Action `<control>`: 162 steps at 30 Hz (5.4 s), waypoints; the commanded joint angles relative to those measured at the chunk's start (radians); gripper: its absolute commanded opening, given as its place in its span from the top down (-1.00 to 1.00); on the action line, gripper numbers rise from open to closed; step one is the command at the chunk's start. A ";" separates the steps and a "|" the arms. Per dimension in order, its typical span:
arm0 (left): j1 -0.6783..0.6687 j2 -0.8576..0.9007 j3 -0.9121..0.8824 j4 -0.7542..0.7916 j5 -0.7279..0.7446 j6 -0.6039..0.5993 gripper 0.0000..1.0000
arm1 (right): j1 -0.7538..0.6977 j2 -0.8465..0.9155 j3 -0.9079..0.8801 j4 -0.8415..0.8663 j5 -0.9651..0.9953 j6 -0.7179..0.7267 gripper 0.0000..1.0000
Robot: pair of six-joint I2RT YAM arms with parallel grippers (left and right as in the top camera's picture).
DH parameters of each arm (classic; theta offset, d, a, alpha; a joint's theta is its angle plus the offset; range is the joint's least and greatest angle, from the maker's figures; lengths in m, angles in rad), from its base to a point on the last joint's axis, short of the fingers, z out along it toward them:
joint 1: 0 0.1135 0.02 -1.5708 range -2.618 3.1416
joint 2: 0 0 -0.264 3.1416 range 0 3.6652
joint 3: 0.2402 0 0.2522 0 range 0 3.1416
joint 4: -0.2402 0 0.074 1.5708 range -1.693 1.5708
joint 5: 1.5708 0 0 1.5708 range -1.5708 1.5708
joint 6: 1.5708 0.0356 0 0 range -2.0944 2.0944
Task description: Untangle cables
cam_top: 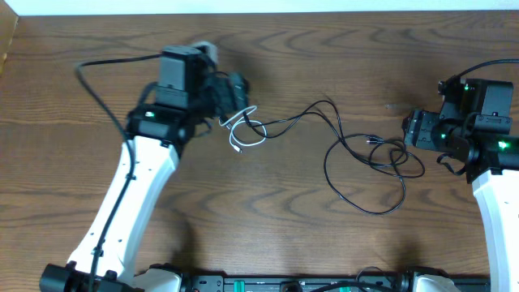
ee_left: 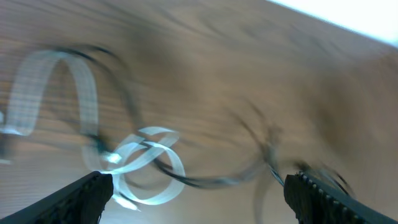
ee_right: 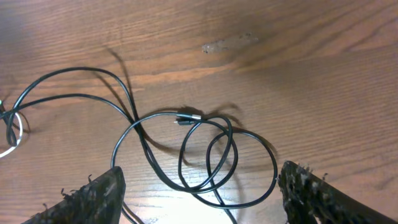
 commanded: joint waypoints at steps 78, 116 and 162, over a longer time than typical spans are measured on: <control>-0.222 0.245 0.001 0.012 0.006 0.368 -0.77 | -0.003 0.060 0.011 -0.055 -0.268 0.010 -0.71; -0.319 0.429 -0.001 0.148 -0.093 0.521 0.70 | -0.003 0.060 0.011 -0.056 -0.268 0.010 -0.68; -0.270 -0.098 0.039 0.530 0.448 -0.064 0.85 | 0.283 0.061 0.009 0.277 -0.465 -0.125 -0.98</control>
